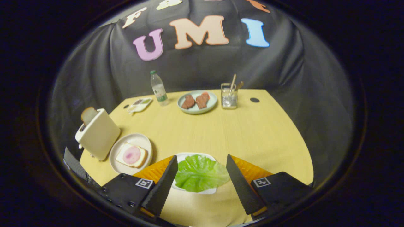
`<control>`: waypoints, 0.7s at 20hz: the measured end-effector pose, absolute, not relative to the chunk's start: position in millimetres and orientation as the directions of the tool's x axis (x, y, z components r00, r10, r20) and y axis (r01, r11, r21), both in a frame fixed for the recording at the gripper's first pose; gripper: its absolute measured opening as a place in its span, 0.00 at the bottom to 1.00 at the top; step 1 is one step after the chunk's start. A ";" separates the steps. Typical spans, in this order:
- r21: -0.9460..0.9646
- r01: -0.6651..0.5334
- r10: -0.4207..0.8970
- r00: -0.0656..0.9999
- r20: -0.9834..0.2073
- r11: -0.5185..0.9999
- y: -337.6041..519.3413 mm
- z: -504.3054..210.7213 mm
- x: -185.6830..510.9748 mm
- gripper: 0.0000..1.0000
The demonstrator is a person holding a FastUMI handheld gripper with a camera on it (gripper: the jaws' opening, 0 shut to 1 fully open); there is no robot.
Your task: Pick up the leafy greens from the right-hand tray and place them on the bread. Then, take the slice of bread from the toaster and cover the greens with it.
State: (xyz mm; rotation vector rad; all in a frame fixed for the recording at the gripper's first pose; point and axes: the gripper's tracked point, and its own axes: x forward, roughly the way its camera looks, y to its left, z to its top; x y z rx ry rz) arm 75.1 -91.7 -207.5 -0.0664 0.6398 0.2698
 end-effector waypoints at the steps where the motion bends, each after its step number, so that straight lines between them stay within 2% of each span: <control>1: 0.043 -0.272 0.237 0.736 -0.635 0.961 -98.0 -218.9 77.2 0.98; 8: 0.247 -0.205 0.318 0.501 -0.805 0.947 -129.0 -284.5 91.1 0.98; 14: 0.305 -0.185 0.355 0.394 -0.848 0.934 -132.2 -309.4 96.4 0.96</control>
